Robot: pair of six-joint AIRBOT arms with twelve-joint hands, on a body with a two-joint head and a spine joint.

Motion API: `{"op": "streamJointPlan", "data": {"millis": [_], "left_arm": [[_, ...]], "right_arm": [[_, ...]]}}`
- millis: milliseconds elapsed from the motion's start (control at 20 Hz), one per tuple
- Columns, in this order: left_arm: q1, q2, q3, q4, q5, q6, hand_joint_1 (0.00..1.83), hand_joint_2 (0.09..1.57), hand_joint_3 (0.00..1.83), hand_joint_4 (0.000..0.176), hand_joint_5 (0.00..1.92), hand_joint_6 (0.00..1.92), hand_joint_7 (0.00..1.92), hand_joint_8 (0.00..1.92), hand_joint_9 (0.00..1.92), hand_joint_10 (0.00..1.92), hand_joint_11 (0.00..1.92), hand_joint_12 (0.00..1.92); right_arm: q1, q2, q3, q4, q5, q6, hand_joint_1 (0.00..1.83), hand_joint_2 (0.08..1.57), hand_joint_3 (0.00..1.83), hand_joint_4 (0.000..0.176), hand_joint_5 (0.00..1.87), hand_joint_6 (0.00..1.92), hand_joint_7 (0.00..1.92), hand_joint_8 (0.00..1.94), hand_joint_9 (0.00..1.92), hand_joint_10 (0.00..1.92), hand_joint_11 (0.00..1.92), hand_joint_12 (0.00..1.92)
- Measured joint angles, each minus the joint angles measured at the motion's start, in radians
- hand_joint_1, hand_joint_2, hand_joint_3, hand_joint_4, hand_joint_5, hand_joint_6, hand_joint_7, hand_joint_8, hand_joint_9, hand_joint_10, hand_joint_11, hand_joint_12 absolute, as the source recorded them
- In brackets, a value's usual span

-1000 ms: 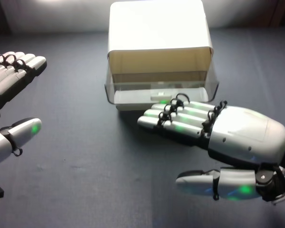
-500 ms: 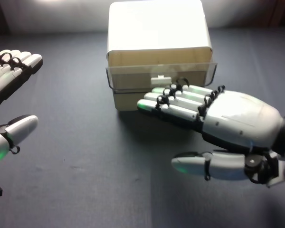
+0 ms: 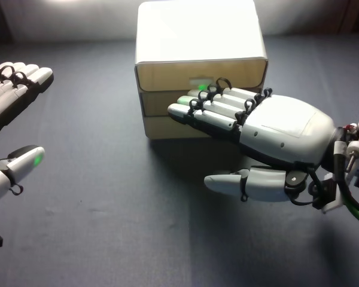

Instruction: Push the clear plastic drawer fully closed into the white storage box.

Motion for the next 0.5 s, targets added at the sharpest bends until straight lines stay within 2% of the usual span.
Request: {"op": "streamJointPlan", "data": {"millis": [100,150,200,250,300,350,400,500], "left_arm": [[0.000,0.000,0.000,0.003,-0.004,0.000,0.48,1.55,0.00,0.000,0.00,0.00,0.00,0.00,0.00,0.00,0.00,0.00],[0.000,0.000,0.000,0.000,-0.005,0.000,0.51,1.55,0.00,0.000,0.00,0.00,0.00,0.00,0.00,0.00,0.00,0.00],[0.000,0.000,0.000,0.000,-0.009,0.000,0.50,1.55,0.00,0.000,0.00,0.00,0.00,0.00,0.00,0.00,0.00,0.00],[0.000,0.000,0.000,0.000,-0.013,0.000,0.49,1.55,0.00,0.000,0.00,0.00,0.00,0.00,0.00,0.00,0.00,0.00],[0.000,0.000,0.000,0.000,-0.016,0.000,0.49,1.55,0.00,0.000,0.00,0.00,0.00,0.00,0.00,0.00,0.00,0.00],[0.001,0.000,0.000,0.000,-0.016,0.000,0.47,1.54,0.00,0.000,0.00,0.00,0.00,0.00,0.00,0.00,0.00,0.00],[0.001,0.000,-0.004,-0.006,-0.017,0.001,0.47,1.54,0.00,0.000,0.00,0.00,0.00,0.00,0.00,0.00,0.00,0.00],[0.006,0.000,-0.008,-0.010,-0.023,0.000,0.47,1.54,0.00,0.000,0.00,0.00,0.00,0.00,0.00,0.00,0.00,0.00]], "right_arm": [[0.000,-0.002,0.003,0.004,-0.010,0.000,0.30,1.36,0.00,0.021,0.00,0.00,0.00,0.00,0.00,0.00,0.00,0.00],[0.000,-0.002,0.003,0.006,-0.013,0.000,0.31,1.35,0.00,0.011,0.00,0.00,0.00,0.00,0.00,0.00,0.00,0.00],[0.000,-0.002,-0.004,0.007,-0.014,0.000,0.29,1.34,0.00,0.010,0.00,0.00,0.00,0.00,0.00,0.00,0.00,0.00],[0.000,-0.002,-0.015,0.008,-0.015,0.000,0.27,1.36,0.00,0.032,0.00,0.00,0.00,0.00,0.00,0.00,0.00,0.00],[0.000,-0.001,-0.023,0.006,-0.017,0.002,0.30,1.35,0.00,0.030,0.00,0.00,0.00,0.00,0.02,0.01,0.05,0.03],[0.000,0.006,-0.035,-0.004,-0.016,0.011,0.28,1.37,0.00,0.000,0.00,0.00,0.00,0.00,0.06,0.00,0.00,0.46],[0.001,0.015,-0.045,-0.019,-0.011,0.024,0.28,1.37,0.00,0.000,0.00,0.00,0.00,0.00,0.06,0.00,0.00,0.46],[0.000,0.032,-0.073,-0.042,0.016,0.039,0.35,1.35,0.00,0.000,0.02,0.00,0.02,0.00,0.12,0.02,0.00,0.70]]}}
